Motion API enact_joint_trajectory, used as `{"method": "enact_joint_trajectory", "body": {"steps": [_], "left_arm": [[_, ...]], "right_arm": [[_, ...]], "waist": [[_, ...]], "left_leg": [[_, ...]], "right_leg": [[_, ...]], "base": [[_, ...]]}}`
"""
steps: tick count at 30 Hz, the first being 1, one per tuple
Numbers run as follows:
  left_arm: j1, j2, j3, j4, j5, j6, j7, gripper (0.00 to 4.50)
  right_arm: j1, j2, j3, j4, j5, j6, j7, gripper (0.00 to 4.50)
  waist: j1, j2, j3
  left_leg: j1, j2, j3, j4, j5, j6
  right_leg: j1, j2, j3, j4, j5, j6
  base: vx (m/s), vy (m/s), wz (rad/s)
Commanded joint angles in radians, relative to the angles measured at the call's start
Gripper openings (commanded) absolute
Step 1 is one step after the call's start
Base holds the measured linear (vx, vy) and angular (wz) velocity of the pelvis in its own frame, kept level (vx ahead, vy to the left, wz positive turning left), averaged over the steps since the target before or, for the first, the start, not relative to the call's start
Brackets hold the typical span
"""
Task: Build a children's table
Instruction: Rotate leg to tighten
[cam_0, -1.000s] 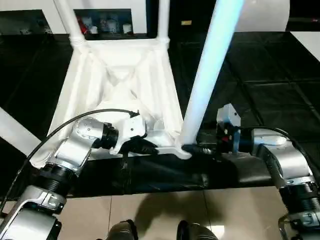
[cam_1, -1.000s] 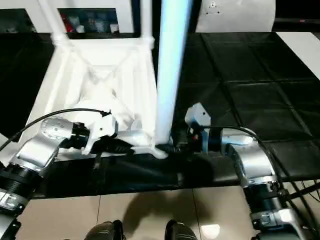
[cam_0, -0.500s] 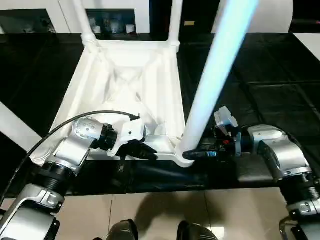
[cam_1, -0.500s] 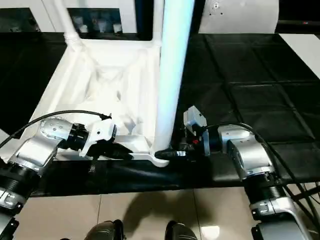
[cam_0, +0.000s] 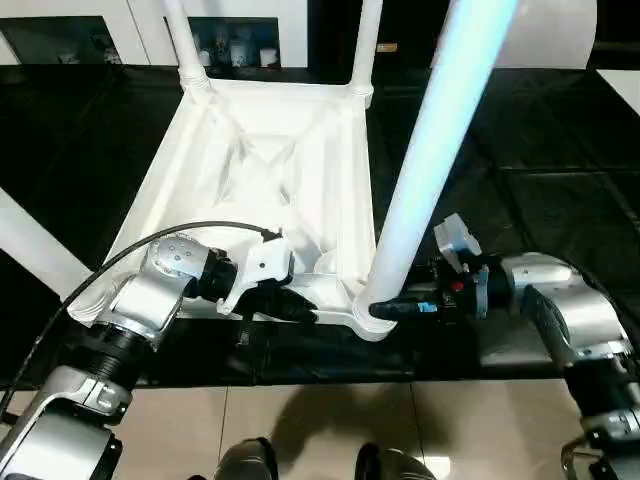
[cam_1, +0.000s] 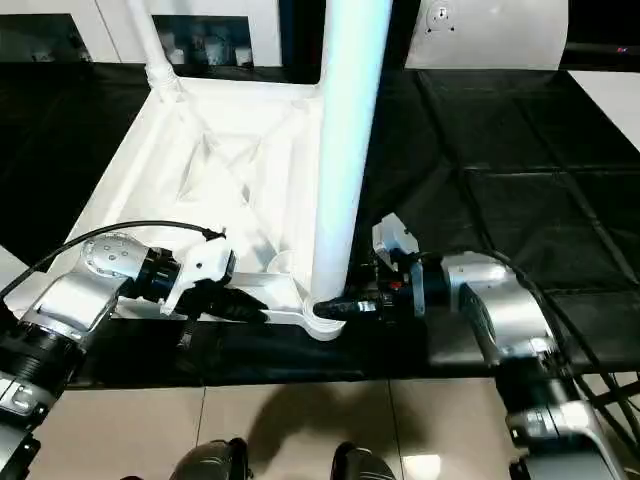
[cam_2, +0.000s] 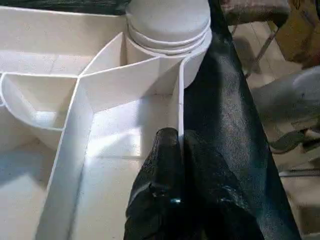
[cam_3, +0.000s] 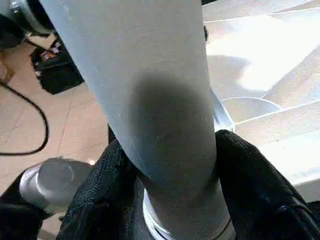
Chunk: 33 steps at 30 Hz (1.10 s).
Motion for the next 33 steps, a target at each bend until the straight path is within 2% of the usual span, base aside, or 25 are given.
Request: {"method": "enact_joint_trajectory", "body": {"steps": [1, 2, 3, 4, 5, 7, 8, 10, 12, 15, 17, 18, 19, 20, 23, 25, 28, 29, 30, 31, 32, 33], "left_arm": [[0.007, -0.072, -0.025, -0.04, -0.002, 0.071, 0.096, 0.0], [0.004, -0.099, -0.021, -0.047, 0.001, 0.107, 0.138, 0.0], [-0.002, -0.131, -0.014, -0.049, 0.0, 0.142, 0.184, 0.0], [-0.006, -0.15, -0.007, -0.047, -0.001, 0.155, 0.213, 0.0], [-0.01, -0.162, -0.003, -0.045, -0.002, 0.164, 0.229, 0.0], [-0.025, -0.206, 0.011, -0.035, 0.001, 0.193, 0.294, 0.0], [-0.033, -0.227, 0.016, -0.03, 0.012, 0.207, 0.33, 0.0], [-0.044, -0.257, 0.025, -0.022, 0.019, 0.231, 0.376, 0.0], [-0.064, -0.314, 0.052, -0.007, 0.034, 0.278, 0.485, 0.0], [-0.091, -0.378, 0.09, 0.016, 0.054, 0.317, 0.616, 0.0], [-0.104, -0.406, 0.106, 0.024, 0.06, 0.326, 0.67, 0.0], [-0.107, -0.413, 0.106, 0.024, 0.063, 0.326, 0.684, 0.0], [-0.107, -0.416, 0.104, 0.022, 0.063, 0.326, 0.689, 0.0], [-0.104, -0.415, 0.098, 0.014, 0.064, 0.331, 0.685, 0.0], [-0.086, -0.401, 0.08, -0.012, 0.077, 0.341, 0.656, 0.0], [-0.069, -0.377, 0.074, -0.036, 0.084, 0.343, 0.637, 0.0], [-0.045, -0.335, 0.058, -0.06, 0.085, 0.33, 0.587, 0.0], [-0.045, -0.335, 0.058, -0.06, 0.085, 0.33, 0.587, 0.0], [-0.025, -0.3, 0.045, -0.072, 0.081, 0.306, 0.537, 0.0], [-0.022, -0.295, 0.043, -0.073, 0.08, 0.302, 0.529, 0.0], [-0.011, -0.27, 0.035, -0.077, 0.077, 0.28, 0.493, 0.0], [-0.005, -0.255, 0.03, -0.08, 0.075, 0.265, 0.469, 0.0]], "right_arm": [[0.026, 0.083, 0.037, -0.069, 0.001, 0.066, -0.13, 2.05], [0.03, 0.133, 0.028, -0.074, -0.023, 0.092, -0.234, 2.05], [0.026, 0.194, 0.005, -0.071, -0.036, 0.131, -0.347, 2.05], [0.025, 0.224, -0.004, -0.072, -0.043, 0.155, -0.404, 2.05], [0.024, 0.237, -0.005, -0.073, -0.049, 0.162, -0.428, 2.05], [0.022, 0.294, -0.013, -0.076, -0.073, 0.188, -0.53, 2.04], [0.021, 0.33, -0.022, -0.075, -0.085, 0.204, -0.596, 2.04], [0.015, 0.373, -0.03, -0.067, -0.097, 0.206, -0.664, 2.04], [0.003, 0.455, -0.052, -0.057, -0.124, 0.219, -0.796, 2.04], [-0.018, 0.553, -0.083, -0.032, -0.155, 0.224, -0.957, 2.04], [-0.034, 0.6, -0.105, -0.011, -0.165, 0.217, -1.039, 2.04], [-0.037, 0.612, -0.106, -0.007, -0.171, 0.205, -1.059, 2.73], [-0.038, 0.617, -0.104, -0.006, -0.176, 0.197, -1.066, 2.72], [-0.033, 0.625, -0.106, -0.014, -0.171, 0.191, -1.065, 2.72], [-0.017, 0.619, -0.095, -0.041, -0.177, 0.181, -1.044, 3.16], [0.002, 0.597, -0.108, -0.06, -0.172, 0.163, -1.027, 3.26], [0.017, 0.532, -0.125, -0.079, -0.164, 0.129, -0.965, 3.66], [0.017, 0.532, -0.125, -0.079, -0.164, 0.129, -0.965, 3.66], [0.017, 0.473, -0.141, -0.084, -0.16, 0.093, -0.913, 3.66], [0.016, 0.464, -0.144, -0.084, -0.16, 0.086, -0.905, 3.75], [0.013, 0.425, -0.155, -0.085, -0.156, 0.064, -0.866, 4.0], [0.01, 0.404, -0.162, -0.085, -0.148, 0.056, -0.836, 4.0]], "waist": [[-0.005, 0.001, -0.065], [-0.016, -0.005, -0.058], [-0.018, -0.006, -0.053], [-0.028, -0.007, -0.048], [-0.039, -0.004, -0.05], [-0.049, -0.006, -0.05], [-0.06, -0.005, -0.049], [-0.066, -0.007, -0.048], [-0.07, -0.006, -0.046], [-0.073, -0.004, -0.049], [-0.075, -0.002, -0.052], [-0.075, -0.005, -0.054], [-0.073, -0.003, -0.055], [-0.072, -0.006, -0.056], [-0.069, -0.004, -0.059], [-0.067, -0.002, -0.06], [-0.065, -0.002, -0.06], [-0.065, -0.002, -0.059], [-0.068, 0.0, -0.058], [-0.067, -0.002, -0.06], [-0.068, 0.001, -0.06], [-0.07, 0.0, -0.06]], "left_leg": [[0.018, 0.069, -0.014, -0.057, -0.142, 0.094], [0.018, 0.063, -0.016, -0.064, -0.198, 0.058], [0.02, 0.061, -0.018, -0.066, -0.217, 0.046], [0.018, 0.057, -0.025, -0.073, -0.256, 0.019], [0.024, 0.056, -0.028, -0.073, -0.284, 0.004], [0.021, 0.055, -0.029, -0.074, -0.286, 0.0], [0.02, 0.053, -0.03, -0.074, -0.295, 0.003], [0.019, 0.05, -0.029, -0.074, -0.296, 0.007], [0.023, 0.049, -0.029, -0.072, -0.3, 0.006], [0.024, 0.049, -0.029, -0.075, -0.294, 0.006], [0.023, 0.05, -0.027, -0.076, -0.284, 0.009], [0.023, 0.051, -0.025, -0.075, -0.275, 0.011], [0.022, 0.05, -0.024, -0.075, -0.256, 0.018], [0.02, 0.049, -0.02, -0.073, -0.235, 0.031], [0.015, 0.049, -0.018, -0.071, -0.184, 0.053], [0.013, 0.049, -0.017, -0.069, -0.16, 0.067], [0.011, 0.051, -0.018, -0.069, -0.161, 0.071], [0.012, 0.052, -0.018, -0.069, -0.162, 0.073], [0.01, 0.051, -0.018, -0.07, -0.163, 0.072], [0.01, 0.051, -0.018, -0.068, -0.163, 0.078], [0.008, 0.052, -0.019, -0.068, -0.152, 0.08], [0.008, 0.051, -0.019, -0.067, -0.151, 0.082]], "right_leg": [[0.054, -0.092, 0.056, -0.057, -0.217, -0.247], [0.054, -0.093, 0.055, -0.071, -0.33, -0.214], [0.05, -0.095, 0.054, -0.077, -0.386, -0.198], [0.053, -0.097, 0.05, -0.085, -0.492, -0.168], [0.051, -0.098, 0.05, -0.094, -0.546, -0.14], [0.051, -0.097, 0.051, -0.095, -0.549, -0.128], [0.048, -0.095, 0.051, -0.099, -0.556, -0.119], [0.044, -0.094, 0.051, -0.103, -0.574, -0.104], [0.038, -0.094, 0.051, -0.108, -0.595, -0.096], [0.036, -0.09, 0.051, -0.106, -0.549, -0.099], [0.036, -0.086, 0.054, -0.099, -0.479, -0.114], [0.036, -0.086, 0.056, -0.098, -0.457, -0.118], [0.039, -0.086, 0.057, -0.094, -0.412, -0.127], [0.041, -0.085, 0.059, -0.09, -0.362, -0.136], [0.049, -0.087, 0.06, -0.081, -0.282, -0.159], [0.052, -0.087, 0.06, -0.078, -0.243, -0.172], [0.056, -0.088, 0.058, -0.076, -0.243, -0.178], [0.055, -0.087, 0.058, -0.077, -0.241, -0.177], [0.056, -0.085, 0.058, -0.076, -0.238, -0.181], [0.06, -0.085, 0.057, -0.076, -0.231, -0.181], [0.06, -0.086, 0.057, -0.072, -0.213, -0.19], [0.061, -0.085, 0.057, -0.073, -0.209, -0.193]], "base": [[0.0, 0.0, 0.0], [0.0, 0.0, 0.0], [0.0, 0.0, 0.0], [0.0, 0.0, 0.0], [0.0, 0.0, 0.0], [0.0, 0.0, 0.0], [0.0, 0.0, 0.0], [0.0, 0.0, 0.0], [0.0, 0.0, 0.0], [0.0, 0.0, 0.0], [0.0, 0.0, 0.0], [0.0, 0.0, 0.0], [0.0, 0.0, 0.0], [0.0, 0.0, 0.0], [0.0, 0.0, 0.0], [0.0, 0.0, 0.0], [0.0, 0.0, 0.0], [0.0, 0.0, 0.0], [0.0, 0.0, 0.0], [0.0, 0.0, 0.0], [0.0, 0.0, 0.0], [0.0, 0.0, 0.0]]}}
